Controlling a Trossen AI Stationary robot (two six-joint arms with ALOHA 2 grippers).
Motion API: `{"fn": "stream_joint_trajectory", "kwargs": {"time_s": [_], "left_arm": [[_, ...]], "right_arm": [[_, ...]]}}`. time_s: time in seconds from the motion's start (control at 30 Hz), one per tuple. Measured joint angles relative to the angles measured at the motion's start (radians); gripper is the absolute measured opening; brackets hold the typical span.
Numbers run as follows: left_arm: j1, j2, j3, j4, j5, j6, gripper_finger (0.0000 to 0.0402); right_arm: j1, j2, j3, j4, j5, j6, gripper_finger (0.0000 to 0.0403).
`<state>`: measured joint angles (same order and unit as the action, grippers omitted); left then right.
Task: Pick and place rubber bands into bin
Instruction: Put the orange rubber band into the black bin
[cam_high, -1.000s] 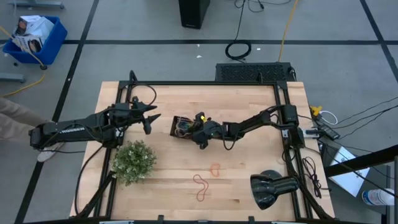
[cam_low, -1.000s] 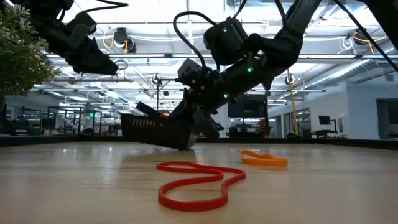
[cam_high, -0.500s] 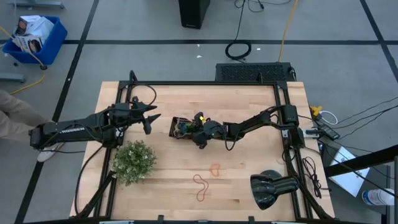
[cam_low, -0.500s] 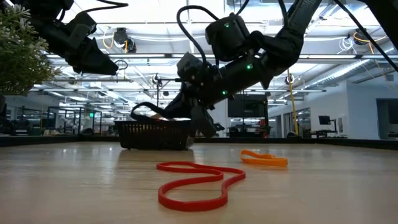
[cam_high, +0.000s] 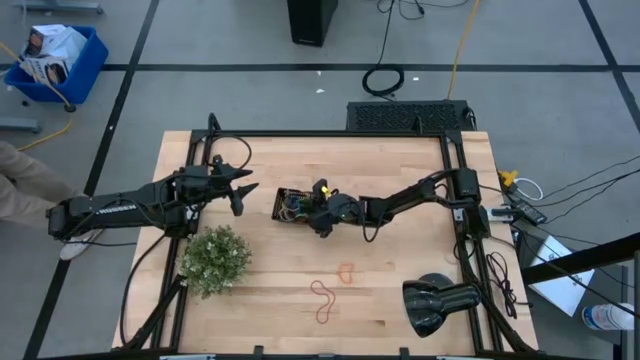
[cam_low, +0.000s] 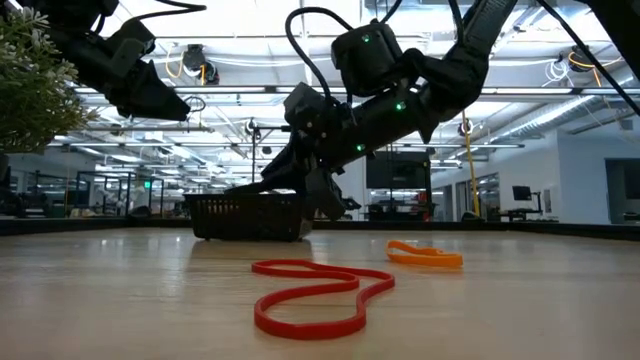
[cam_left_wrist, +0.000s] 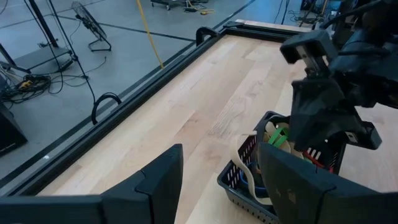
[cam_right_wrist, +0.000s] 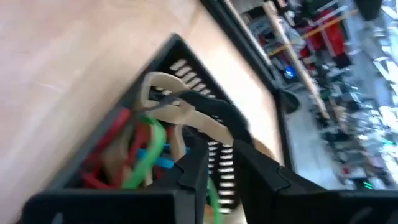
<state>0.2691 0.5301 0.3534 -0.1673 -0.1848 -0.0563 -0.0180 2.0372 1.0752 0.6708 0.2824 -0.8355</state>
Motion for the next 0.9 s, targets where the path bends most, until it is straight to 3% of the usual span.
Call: {"fn": "stream_joint_trajectory", "kwargs": {"time_s": [0.17, 0.37, 0.6, 0.73, 0.9], "left_arm": [[0.000, 0.000, 0.000, 0.000, 0.000, 0.000, 0.0216], [0.000, 0.000, 0.000, 0.000, 0.000, 0.000, 0.0216], [0.000, 0.000, 0.000, -0.001, 0.000, 0.000, 0.0216], [0.000, 0.000, 0.000, -0.001, 0.000, 0.000, 0.0216], [0.000, 0.000, 0.000, 0.000, 0.000, 0.000, 0.0216]], "right_arm": [[0.028, -0.045, -0.001, 0.008, 0.011, -0.045, 0.0102], [0.082, -0.146, -0.002, -0.044, 0.070, 0.014, 0.0139], [0.149, -0.298, -0.056, -0.224, 0.138, 0.192, 0.0160], [0.197, -0.393, -0.081, -0.417, 0.141, 0.284, 0.0162], [0.246, -0.446, -0.082, -0.596, 0.134, 0.568, 0.0159]]}}
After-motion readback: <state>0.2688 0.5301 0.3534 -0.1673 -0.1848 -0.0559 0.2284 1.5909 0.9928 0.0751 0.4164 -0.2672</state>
